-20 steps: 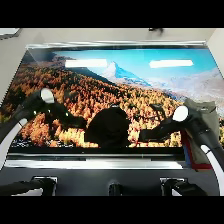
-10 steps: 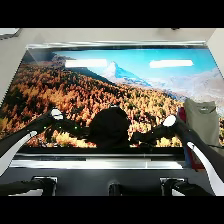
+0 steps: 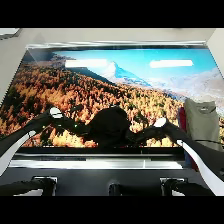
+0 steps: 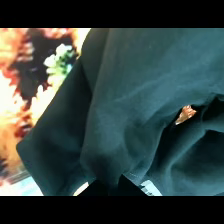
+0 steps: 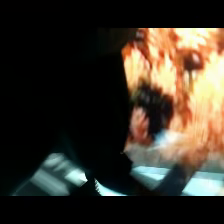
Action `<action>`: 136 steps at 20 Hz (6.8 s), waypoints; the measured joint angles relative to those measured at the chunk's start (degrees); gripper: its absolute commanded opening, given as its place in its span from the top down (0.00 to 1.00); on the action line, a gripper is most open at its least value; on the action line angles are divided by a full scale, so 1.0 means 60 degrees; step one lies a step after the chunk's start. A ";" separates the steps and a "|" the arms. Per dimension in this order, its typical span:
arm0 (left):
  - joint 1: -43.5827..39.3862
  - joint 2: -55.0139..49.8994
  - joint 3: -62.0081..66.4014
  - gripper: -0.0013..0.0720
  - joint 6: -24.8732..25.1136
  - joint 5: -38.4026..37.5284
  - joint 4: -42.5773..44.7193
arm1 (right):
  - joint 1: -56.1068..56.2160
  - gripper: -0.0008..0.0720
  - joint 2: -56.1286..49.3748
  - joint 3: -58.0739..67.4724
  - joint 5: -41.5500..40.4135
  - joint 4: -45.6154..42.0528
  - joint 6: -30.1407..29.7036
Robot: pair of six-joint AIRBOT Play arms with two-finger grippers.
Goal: Fold the shirts.
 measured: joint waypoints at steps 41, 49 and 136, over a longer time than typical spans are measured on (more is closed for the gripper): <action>0.1537 -0.0284 0.8976 0.94 -0.2262 0.2109 0.7300 | 0.0565 0.93 0.0423 0.7599 -0.1566 -1.1435 0.6156; 0.1577 -0.2674 0.8841 0.21 -0.2277 0.1016 0.5865 | 0.0565 0.53 -0.1770 0.7486 -0.2204 -1.1074 0.8568; 0.4036 -0.0586 0.4972 0.94 -0.1147 0.1694 0.3614 | -0.2987 0.92 -0.3319 0.9963 0.1129 -0.7023 0.2820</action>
